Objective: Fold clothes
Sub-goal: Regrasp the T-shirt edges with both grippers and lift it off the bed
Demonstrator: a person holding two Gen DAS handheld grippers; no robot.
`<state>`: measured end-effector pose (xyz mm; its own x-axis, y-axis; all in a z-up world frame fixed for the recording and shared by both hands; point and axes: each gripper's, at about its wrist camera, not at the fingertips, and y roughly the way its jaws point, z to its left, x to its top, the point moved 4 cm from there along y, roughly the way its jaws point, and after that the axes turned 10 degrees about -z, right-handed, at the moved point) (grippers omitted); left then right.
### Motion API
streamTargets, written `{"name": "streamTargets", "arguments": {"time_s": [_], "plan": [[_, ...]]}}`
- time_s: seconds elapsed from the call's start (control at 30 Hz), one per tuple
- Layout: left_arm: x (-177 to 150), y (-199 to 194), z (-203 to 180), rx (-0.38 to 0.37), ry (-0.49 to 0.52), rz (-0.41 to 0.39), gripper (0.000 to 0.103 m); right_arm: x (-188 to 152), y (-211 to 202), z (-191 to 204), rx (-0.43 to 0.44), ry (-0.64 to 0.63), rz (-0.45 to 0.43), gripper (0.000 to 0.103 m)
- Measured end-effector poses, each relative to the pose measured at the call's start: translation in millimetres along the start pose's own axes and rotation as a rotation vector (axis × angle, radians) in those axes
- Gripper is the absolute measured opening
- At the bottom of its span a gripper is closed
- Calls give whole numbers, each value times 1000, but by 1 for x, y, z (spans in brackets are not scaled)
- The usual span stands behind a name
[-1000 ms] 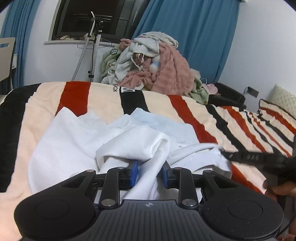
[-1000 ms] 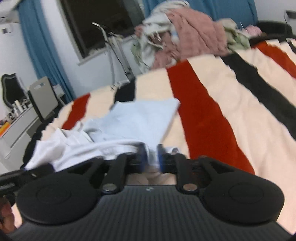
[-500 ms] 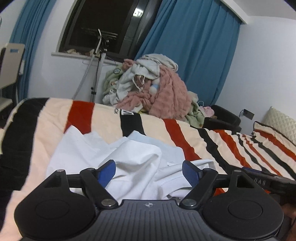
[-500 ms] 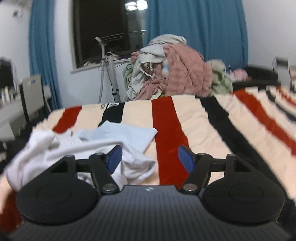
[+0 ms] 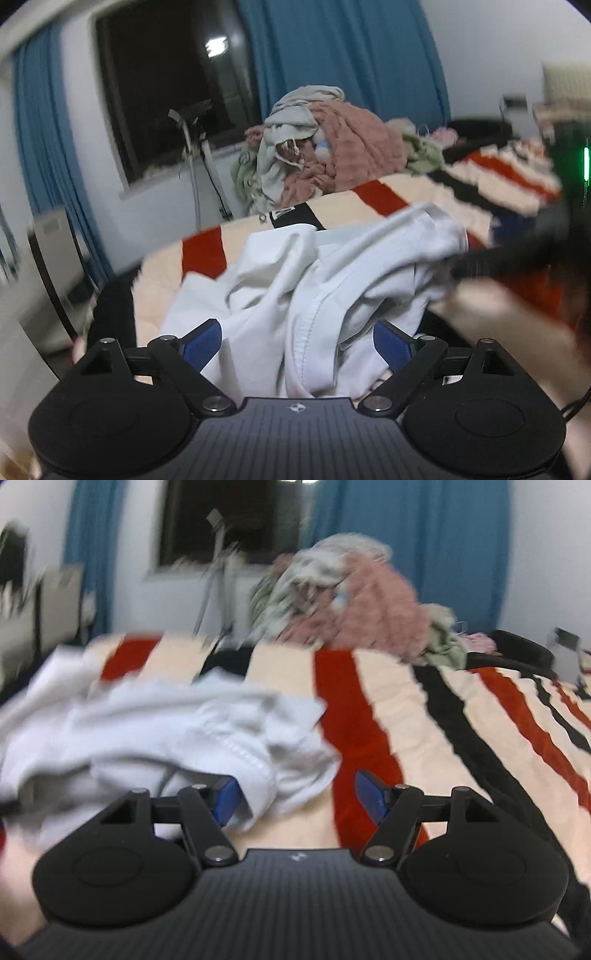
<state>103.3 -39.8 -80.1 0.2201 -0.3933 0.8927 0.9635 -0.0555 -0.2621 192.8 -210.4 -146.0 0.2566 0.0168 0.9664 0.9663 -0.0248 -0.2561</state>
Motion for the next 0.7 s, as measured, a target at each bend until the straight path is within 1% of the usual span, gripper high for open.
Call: {"name": "streamTargets", "arguments": {"time_s": [0.1,0.17,0.23,0.3,0.37,0.5,0.53,0.57,0.63,0.7], "plan": [[-7,9,-21,49,117,-7,91,8,-5,-11,-6,93,-62,69],[-12,14,-35,82,196,-12,91,12,-7,-18,-7,149,-87,69],[-14,17,-39,152,252,-14,89,15,-8,-24,-11,197,-108,69],[-12,12,-36,215,264,-50,89,17,-10,-29,-24,219,-136,69],[-4,2,-29,274,232,-96,90,20,-12,-31,-24,239,-159,69],[15,-25,-21,326,144,-220,91,26,-18,-30,-17,245,-199,69],[17,-30,-22,340,143,-238,92,27,-21,-30,-18,240,-212,69],[19,-34,-24,350,145,-246,93,30,-23,-30,-20,236,-228,69],[19,-35,-26,341,141,-228,94,35,-29,-31,-31,227,-270,69],[15,-31,-30,328,147,-176,94,40,-36,-31,-39,216,-318,69]]}}
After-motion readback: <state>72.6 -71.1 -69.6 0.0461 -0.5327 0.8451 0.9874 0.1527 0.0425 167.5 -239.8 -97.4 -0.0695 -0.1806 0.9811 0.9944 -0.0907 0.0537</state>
